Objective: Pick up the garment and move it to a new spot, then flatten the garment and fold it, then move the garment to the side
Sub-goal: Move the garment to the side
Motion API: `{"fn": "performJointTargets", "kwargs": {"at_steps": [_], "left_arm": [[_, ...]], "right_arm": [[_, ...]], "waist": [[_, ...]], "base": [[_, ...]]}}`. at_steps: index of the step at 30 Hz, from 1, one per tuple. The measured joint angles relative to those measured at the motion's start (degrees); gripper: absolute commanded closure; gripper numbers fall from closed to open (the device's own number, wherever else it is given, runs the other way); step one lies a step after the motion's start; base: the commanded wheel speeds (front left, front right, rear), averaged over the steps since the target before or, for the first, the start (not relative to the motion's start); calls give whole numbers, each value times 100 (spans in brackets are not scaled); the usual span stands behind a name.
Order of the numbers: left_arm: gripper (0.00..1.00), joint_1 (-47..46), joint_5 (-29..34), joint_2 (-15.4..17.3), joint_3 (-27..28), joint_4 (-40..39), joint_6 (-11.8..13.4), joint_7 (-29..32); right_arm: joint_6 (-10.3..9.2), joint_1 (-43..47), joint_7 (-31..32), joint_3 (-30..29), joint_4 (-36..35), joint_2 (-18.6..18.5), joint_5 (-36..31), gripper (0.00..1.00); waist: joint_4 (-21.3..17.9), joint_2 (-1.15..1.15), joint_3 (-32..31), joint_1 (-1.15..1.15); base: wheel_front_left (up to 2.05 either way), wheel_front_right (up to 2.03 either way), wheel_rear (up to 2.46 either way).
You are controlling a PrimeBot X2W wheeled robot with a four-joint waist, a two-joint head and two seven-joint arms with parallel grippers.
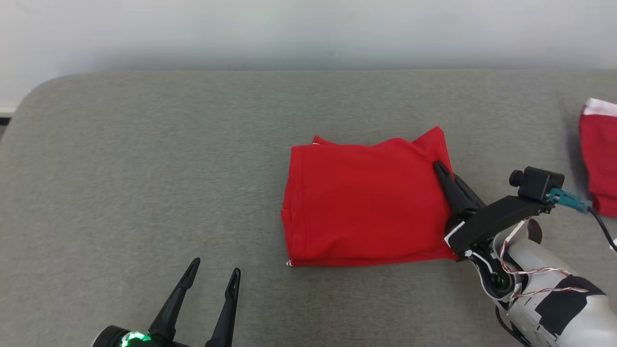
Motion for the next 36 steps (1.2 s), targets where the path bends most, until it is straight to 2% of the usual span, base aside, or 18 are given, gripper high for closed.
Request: {"fn": "performJointTargets", "kwargs": {"at_steps": [6, 15, 22, 29, 36], "left_arm": [[0, -52, 75, 77, 26, -49, -52, 0], [0, -144, 141, 215, -14, -89, -101, 0], [0, -192, 165, 300, -52, -169, -104, 0], [0, -410, 200, 425, -177, -246, -134, 0], [0, -814, 167, 483, -360, -319, -153, 0]], "right_arm": [[0, -88, -29, -36, -130, -88, -238, 100], [0, -44, -44, -434, -245, -75, -827, 100], [0, 46, -45, -617, -253, -138, -1178, 100], [0, -659, -45, -845, -297, -584, -1935, 100], [0, -1327, -46, -1116, -221, -1218, -2839, 100]], "waist": [[-547, 0, 27, -1], [-1398, 0, 96, 0], [-1908, 0, 168, 0], [-2078, 0, 486, 0], [-1964, 0, 980, 0]], "base": [[0, 0, 0], [0, 0, 0], [0, 0, 0], [0, 0, 0], [0, 0, 0]]}}
